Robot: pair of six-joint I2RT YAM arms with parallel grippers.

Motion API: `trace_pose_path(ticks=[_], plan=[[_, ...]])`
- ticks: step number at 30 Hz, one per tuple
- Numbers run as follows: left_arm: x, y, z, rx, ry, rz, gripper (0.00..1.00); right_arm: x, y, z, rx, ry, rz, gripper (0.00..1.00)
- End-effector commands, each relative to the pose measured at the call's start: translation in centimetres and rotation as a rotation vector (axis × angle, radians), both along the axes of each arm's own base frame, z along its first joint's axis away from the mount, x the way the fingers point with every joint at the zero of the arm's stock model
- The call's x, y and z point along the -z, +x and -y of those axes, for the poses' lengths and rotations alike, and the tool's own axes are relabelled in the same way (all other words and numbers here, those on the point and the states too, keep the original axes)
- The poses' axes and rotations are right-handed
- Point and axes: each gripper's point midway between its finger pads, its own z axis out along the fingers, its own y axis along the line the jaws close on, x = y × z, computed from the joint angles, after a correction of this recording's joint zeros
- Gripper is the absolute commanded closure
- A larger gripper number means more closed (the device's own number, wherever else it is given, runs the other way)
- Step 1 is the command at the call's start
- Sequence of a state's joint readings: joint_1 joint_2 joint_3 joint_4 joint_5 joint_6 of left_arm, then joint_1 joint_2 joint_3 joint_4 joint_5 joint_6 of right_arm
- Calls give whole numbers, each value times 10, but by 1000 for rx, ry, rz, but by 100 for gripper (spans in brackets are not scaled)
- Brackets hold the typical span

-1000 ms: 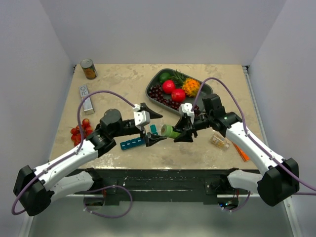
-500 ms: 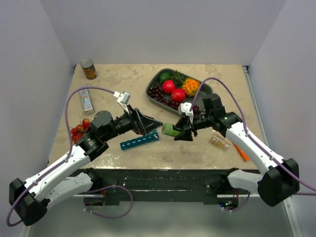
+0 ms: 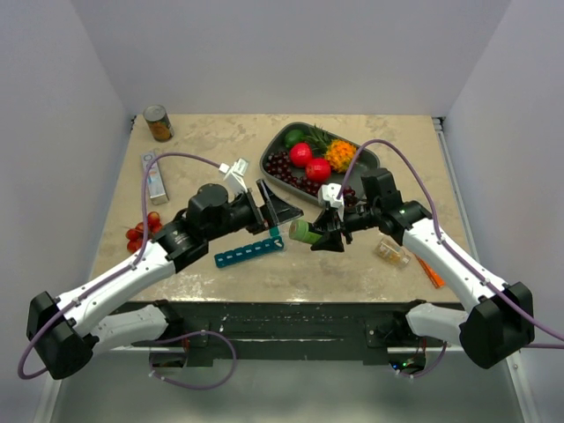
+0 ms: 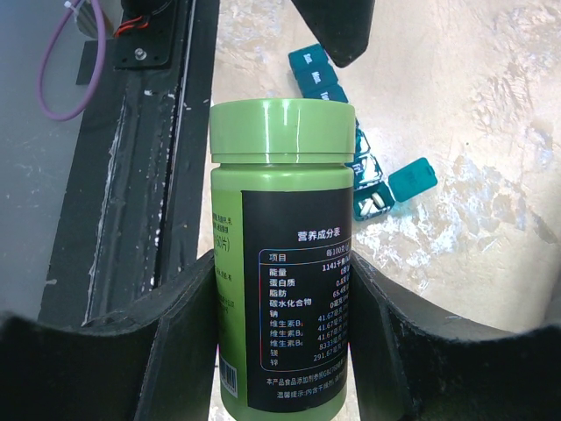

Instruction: Sort the pills into containers

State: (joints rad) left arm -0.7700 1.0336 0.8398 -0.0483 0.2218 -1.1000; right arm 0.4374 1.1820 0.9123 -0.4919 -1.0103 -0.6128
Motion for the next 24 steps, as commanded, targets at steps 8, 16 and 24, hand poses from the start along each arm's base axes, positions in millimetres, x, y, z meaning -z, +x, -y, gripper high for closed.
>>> trace_pose_path(ticks=[8, 16, 24], plan=[[11, -2, 23, -5, 71, -63, 13, -13, 5, -2, 4, 34, 54, 100], [17, -9, 27, 31, 101, -60, 36, -13, 5, -3, 3, 37, 53, 100], [13, -35, 41, 276, 63, 164, 82, -16, -1, -5, -29, 61, 33, 100]])
